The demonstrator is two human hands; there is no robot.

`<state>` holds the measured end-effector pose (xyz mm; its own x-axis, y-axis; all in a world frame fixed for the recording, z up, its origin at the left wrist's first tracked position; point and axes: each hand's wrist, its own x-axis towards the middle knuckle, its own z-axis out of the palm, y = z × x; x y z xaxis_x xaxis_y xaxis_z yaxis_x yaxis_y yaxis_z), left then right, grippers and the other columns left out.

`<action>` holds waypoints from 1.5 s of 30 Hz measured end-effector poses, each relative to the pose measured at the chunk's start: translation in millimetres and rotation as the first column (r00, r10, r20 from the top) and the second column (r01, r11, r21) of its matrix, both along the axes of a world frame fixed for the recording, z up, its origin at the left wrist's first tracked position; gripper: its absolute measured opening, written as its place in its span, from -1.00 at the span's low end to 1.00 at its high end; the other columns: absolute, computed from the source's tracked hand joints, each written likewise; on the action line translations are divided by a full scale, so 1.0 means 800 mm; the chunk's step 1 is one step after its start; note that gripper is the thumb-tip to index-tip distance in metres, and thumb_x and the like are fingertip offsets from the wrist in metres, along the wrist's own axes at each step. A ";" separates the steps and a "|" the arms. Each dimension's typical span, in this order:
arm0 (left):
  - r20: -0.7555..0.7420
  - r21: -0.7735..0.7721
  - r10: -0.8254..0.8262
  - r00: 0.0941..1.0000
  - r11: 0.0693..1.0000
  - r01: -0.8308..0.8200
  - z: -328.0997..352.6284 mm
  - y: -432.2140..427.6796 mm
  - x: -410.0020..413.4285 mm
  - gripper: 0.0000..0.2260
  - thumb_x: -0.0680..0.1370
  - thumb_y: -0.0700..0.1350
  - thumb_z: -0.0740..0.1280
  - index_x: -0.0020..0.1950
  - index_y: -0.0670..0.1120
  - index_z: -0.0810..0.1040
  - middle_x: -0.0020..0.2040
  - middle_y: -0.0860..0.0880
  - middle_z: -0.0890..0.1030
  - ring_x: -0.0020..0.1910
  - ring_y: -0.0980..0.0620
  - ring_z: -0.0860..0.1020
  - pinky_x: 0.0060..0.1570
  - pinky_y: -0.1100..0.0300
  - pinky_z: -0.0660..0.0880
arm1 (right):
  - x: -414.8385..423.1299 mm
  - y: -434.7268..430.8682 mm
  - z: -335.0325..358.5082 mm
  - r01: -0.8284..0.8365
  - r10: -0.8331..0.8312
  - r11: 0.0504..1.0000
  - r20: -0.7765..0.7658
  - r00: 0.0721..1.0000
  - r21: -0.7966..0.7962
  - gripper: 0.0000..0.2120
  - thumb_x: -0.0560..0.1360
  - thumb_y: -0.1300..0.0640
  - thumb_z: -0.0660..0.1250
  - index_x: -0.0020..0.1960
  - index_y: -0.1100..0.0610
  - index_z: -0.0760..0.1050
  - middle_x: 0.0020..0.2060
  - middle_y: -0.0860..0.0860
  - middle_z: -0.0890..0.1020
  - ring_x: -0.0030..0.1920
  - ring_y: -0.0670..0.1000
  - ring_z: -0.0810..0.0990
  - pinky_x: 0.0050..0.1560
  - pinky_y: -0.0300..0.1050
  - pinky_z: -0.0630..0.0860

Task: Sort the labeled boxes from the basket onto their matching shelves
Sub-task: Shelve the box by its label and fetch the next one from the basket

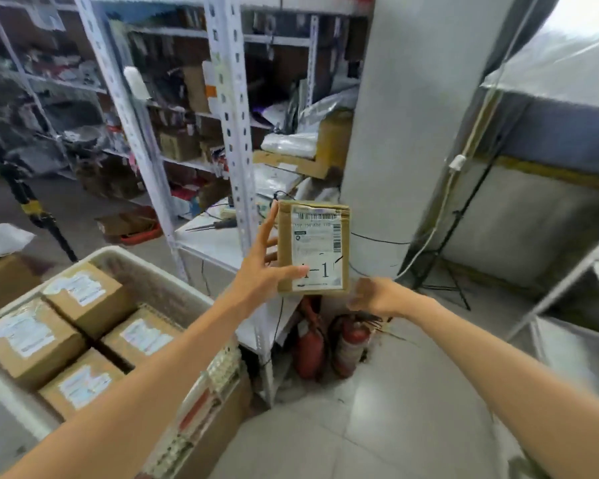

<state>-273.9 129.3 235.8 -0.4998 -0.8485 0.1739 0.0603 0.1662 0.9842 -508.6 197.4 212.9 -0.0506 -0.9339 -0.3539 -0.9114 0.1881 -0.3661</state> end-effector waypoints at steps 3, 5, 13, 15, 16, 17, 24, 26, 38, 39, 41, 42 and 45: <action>-0.062 -0.021 -0.142 0.988 0.990 0.141 0.030 0.002 -0.095 -0.07 0.32 -0.25 0.50 0.44 0.42 0.13 0.11 0.16 0.62 0.06 0.17 0.61 -0.13 0.25 0.59 | -0.069 0.041 0.014 0.221 -0.222 0.975 -0.003 0.975 -0.033 -0.54 0.48 -0.12 0.37 0.23 0.16 0.48 0.14 0.09 0.55 0.16 0.13 0.51 0.09 -0.10 0.44; -0.101 -0.035 -0.238 0.966 0.971 0.236 0.056 0.006 -0.162 -0.07 0.29 -0.23 0.50 0.45 0.39 0.13 0.25 0.03 0.57 0.19 0.01 0.56 0.04 0.00 0.59 | -0.110 0.068 0.021 0.337 -0.337 0.941 -0.002 0.941 -0.044 -0.52 0.46 -0.11 0.38 0.30 0.09 0.45 0.23 0.08 0.53 0.21 0.11 0.49 0.16 -0.07 0.45; -0.090 -0.220 -0.672 0.735 0.733 0.643 0.130 0.058 -0.413 -0.04 0.28 -0.16 0.52 0.44 0.45 0.07 0.26 0.06 0.49 0.25 0.00 0.50 0.08 -0.08 0.57 | -0.234 0.189 0.055 0.745 -0.747 0.664 -0.094 0.658 -0.064 -0.51 0.46 -0.10 0.39 0.28 0.13 0.42 0.21 0.09 0.51 0.18 0.11 0.49 0.11 -0.06 0.45; -0.090 -0.214 -0.768 0.634 0.636 0.741 0.144 0.077 -0.461 -0.04 0.29 -0.22 0.52 0.42 0.47 0.09 0.23 0.07 0.51 0.21 0.01 0.53 -0.03 0.04 0.61 | -0.250 0.217 0.070 0.805 -0.809 0.587 -0.094 0.580 -0.087 -0.53 0.48 -0.08 0.38 0.26 0.17 0.43 0.18 0.11 0.53 0.13 0.10 0.52 0.13 -0.02 0.49; -0.089 -0.217 -0.811 0.578 0.582 0.784 0.150 0.087 -0.483 -0.03 0.31 -0.26 0.52 0.42 0.46 0.11 0.21 0.06 0.52 0.19 0.02 0.54 -0.10 0.11 0.62 | -0.254 0.232 0.075 0.838 -0.843 0.538 -0.077 0.533 -0.090 -0.54 0.48 -0.07 0.38 0.25 0.17 0.43 0.16 0.11 0.54 0.10 0.09 0.54 0.11 -0.02 0.50; -0.088 -0.220 -0.849 0.521 0.527 0.821 0.155 0.098 -0.503 -0.03 0.31 -0.28 0.52 0.43 0.44 0.11 0.21 0.03 0.52 0.18 0.00 0.54 -0.14 0.16 0.61 | -0.257 0.247 0.079 0.869 -0.874 0.486 -0.054 0.483 -0.089 -0.54 0.47 -0.06 0.39 0.26 0.16 0.42 0.17 0.09 0.54 0.09 0.07 0.54 0.08 -0.05 0.50; -0.073 -0.191 -0.982 0.175 0.185 0.964 0.168 0.243 -0.591 -0.06 0.26 -0.26 0.52 0.43 0.40 0.17 0.23 -0.04 0.48 0.20 -0.01 0.49 -0.15 0.19 0.60 | -0.223 0.374 0.083 0.979 -0.982 0.188 0.017 0.190 -0.084 -0.49 0.45 -0.03 0.39 0.29 0.19 0.36 0.16 0.12 0.49 0.05 0.08 0.50 -0.08 -0.13 0.41; -0.078 -0.181 -0.996 0.042 0.056 0.982 0.170 0.305 -0.598 -0.04 0.25 -0.33 0.51 0.43 0.36 0.20 0.20 -0.06 0.50 0.17 -0.01 0.52 -0.17 0.20 0.60 | -0.205 0.416 0.083 0.990 -0.994 0.107 -0.016 0.106 -0.092 -0.52 0.45 -0.02 0.40 0.23 0.22 0.36 0.13 0.17 0.50 -0.02 0.09 0.49 -0.15 -0.13 0.37; -0.042 -0.242 -0.988 -0.150 -0.136 0.961 0.203 0.572 -0.623 -0.02 0.31 -0.42 0.49 0.46 0.33 0.15 0.06 0.07 0.52 0.07 -0.01 0.56 -0.21 0.06 0.62 | -0.109 0.619 0.125 0.956 -0.955 -0.275 -0.090 -0.284 -0.097 -0.40 0.45 -0.07 0.38 0.35 0.20 0.30 0.28 0.15 0.46 0.17 0.14 0.49 0.13 0.06 0.50; -0.036 -0.235 -0.988 -0.151 -0.138 0.962 0.205 0.586 -0.630 0.00 0.30 -0.43 0.49 0.47 0.31 0.13 0.05 0.07 0.52 0.08 -0.03 0.55 -0.15 -0.01 0.62 | -0.104 0.631 0.127 0.950 -0.948 -0.297 -0.090 -0.305 -0.096 -0.40 0.45 -0.07 0.38 0.36 0.19 0.30 0.28 0.14 0.46 0.17 0.13 0.49 0.12 0.04 0.50; 0.002 -0.244 -0.990 -0.141 -0.138 0.960 0.204 0.610 -0.643 0.04 0.28 -0.42 0.52 0.50 0.29 0.08 0.06 0.07 0.50 0.11 -0.06 0.53 -0.06 -0.07 0.59 | -0.098 0.650 0.128 0.942 -0.939 -0.324 -0.088 -0.332 -0.090 -0.40 0.47 -0.05 0.36 0.39 0.18 0.28 0.27 0.11 0.47 0.18 0.11 0.49 0.09 0.00 0.49; 0.028 -0.254 -0.990 -0.138 -0.140 0.957 0.202 0.621 -0.649 0.06 0.27 -0.41 0.53 0.50 0.29 0.06 0.09 0.05 0.49 0.13 -0.07 0.52 -0.04 -0.08 0.58 | -0.095 0.658 0.126 0.938 -0.935 -0.337 -0.086 -0.344 -0.081 -0.41 0.47 -0.05 0.35 0.40 0.18 0.27 0.26 0.11 0.47 0.18 0.11 0.49 0.09 -0.01 0.48; 0.083 -0.287 -0.989 -0.121 -0.140 0.948 0.184 0.650 -0.662 0.09 0.25 -0.38 0.56 0.49 0.31 0.04 0.20 0.02 0.46 0.18 -0.06 0.50 -0.05 -0.07 0.58 | -0.086 0.678 0.112 0.931 -0.926 -0.363 -0.099 -0.364 -0.034 -0.42 0.48 -0.05 0.34 0.38 0.19 0.28 0.21 0.11 0.51 0.15 0.12 0.50 0.07 0.01 0.47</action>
